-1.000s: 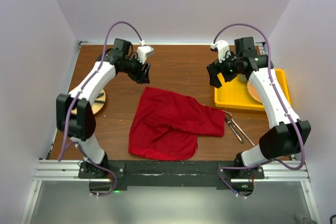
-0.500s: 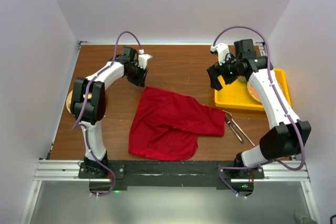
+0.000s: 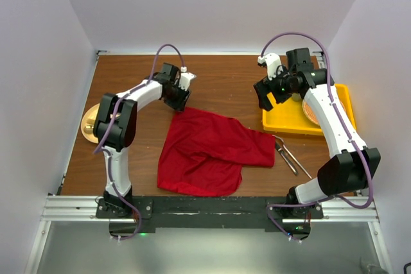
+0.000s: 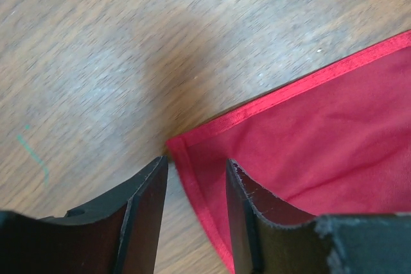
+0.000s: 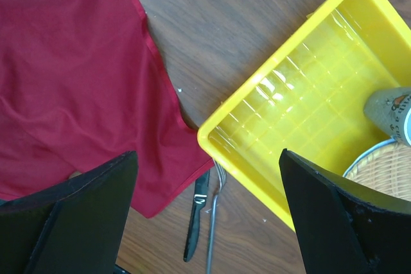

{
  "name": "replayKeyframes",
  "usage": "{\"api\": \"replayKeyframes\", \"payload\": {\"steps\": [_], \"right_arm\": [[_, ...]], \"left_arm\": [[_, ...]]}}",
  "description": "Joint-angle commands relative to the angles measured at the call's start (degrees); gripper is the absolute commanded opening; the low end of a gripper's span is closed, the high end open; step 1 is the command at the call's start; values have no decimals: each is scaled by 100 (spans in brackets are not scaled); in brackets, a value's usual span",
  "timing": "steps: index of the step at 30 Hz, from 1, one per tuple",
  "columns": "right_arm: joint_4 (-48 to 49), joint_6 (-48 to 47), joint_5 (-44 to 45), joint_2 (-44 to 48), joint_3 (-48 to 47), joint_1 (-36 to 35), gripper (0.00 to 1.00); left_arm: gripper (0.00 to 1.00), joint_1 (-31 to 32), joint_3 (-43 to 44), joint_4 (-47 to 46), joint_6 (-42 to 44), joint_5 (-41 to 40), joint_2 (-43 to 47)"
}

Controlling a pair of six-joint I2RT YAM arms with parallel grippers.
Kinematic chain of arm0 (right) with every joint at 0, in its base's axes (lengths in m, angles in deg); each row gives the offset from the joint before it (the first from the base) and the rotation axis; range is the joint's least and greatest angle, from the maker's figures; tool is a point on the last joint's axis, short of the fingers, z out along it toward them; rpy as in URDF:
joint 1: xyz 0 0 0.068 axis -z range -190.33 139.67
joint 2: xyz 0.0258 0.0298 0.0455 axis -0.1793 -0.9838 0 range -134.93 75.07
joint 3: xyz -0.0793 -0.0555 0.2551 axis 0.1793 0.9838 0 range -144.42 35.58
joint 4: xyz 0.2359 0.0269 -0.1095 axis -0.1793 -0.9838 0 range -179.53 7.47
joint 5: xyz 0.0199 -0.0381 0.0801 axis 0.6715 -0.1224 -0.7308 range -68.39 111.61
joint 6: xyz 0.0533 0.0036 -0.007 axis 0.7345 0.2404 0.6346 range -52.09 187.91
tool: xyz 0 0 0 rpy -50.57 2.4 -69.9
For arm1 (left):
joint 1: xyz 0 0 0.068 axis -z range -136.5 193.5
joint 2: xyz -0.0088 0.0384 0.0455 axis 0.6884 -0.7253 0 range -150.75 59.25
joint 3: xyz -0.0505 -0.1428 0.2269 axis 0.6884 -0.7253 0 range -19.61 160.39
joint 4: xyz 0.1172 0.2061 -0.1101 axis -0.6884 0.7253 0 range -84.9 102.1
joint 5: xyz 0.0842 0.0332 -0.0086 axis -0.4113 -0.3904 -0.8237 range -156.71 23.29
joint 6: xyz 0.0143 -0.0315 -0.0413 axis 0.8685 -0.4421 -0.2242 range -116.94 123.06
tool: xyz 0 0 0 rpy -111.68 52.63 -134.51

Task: Fold the napkin into a case and place the utensils inside
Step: Pick up the crumpled napkin from the center of the board.

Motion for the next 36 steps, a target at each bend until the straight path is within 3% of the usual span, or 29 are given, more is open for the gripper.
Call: {"api": "replayKeyframes", "payload": {"steps": [1,2,4,6,9,17,22,29,36], "right_arm": [[-72,-38,142,141,-183,9,96],[-55,-38,151,141,-183,1,96],[-46,-47,160,141,-174,1,96],[7,-47,151,141,-139,1,96],[130,-12,3,114,-60,9,95],[551,287,-516,-395,-94,-105,83],[798,454,-499,-904,-262,-403,74],[1342,892,219,-1659,-393,-913,60],[1835,1438,836,-2424,-552,-1063,57]], "left_arm": [[44,94,-70,-381,-132,-234,-118],[43,138,-88,-390,-132,-243,-136],[31,199,-167,-417,-114,-426,-197],[11,244,-263,-364,-53,-567,-198],[0,148,-570,-416,26,-891,100],[0,-994,-985,-136,694,-1183,1023],[0,-1531,-949,23,835,-1253,1086],[0,-1672,-801,49,572,-1262,840],[0,-1681,-616,146,405,-1157,682]]}}
